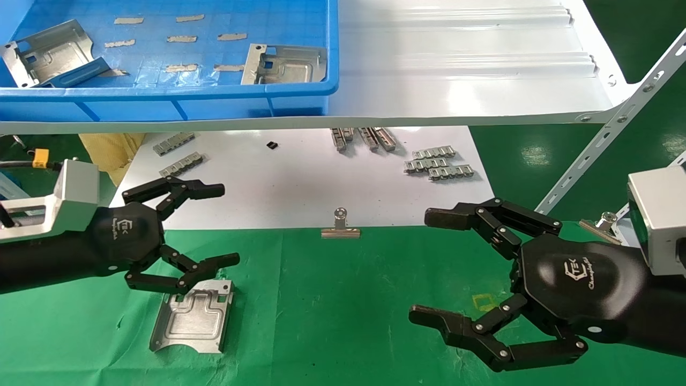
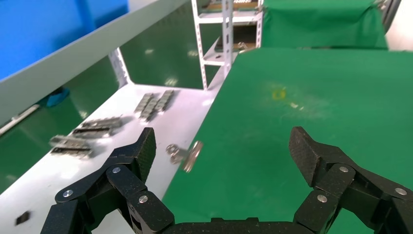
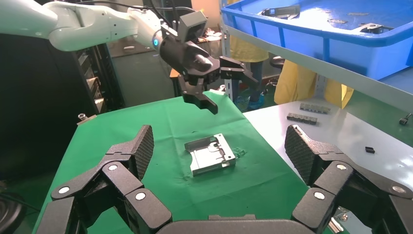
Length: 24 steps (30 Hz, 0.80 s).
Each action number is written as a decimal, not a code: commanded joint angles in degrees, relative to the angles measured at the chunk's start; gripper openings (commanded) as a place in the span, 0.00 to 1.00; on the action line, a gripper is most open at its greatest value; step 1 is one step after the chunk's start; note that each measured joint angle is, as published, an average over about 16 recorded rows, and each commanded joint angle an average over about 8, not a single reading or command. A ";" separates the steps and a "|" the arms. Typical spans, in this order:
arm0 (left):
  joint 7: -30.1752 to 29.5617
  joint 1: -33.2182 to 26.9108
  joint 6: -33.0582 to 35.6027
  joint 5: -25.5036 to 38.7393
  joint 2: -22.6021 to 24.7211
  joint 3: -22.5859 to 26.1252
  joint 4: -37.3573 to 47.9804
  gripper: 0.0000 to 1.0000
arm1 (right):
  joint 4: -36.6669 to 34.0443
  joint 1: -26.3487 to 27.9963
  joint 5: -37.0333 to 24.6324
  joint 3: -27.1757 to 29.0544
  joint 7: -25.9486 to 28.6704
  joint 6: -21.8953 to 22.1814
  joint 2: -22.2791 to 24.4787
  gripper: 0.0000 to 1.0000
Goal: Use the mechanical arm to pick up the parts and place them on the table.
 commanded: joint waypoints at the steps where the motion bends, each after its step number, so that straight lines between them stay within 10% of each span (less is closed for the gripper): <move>1: -1.55 1.17 -0.21 -0.61 -0.49 -0.90 -2.33 1.00 | 0.00 0.00 0.00 0.00 0.00 0.00 0.00 1.00; 24: -19.15 14.50 -2.60 -7.48 -6.00 -11.16 -28.77 1.00 | 0.00 0.00 0.00 0.00 0.00 0.00 0.00 1.00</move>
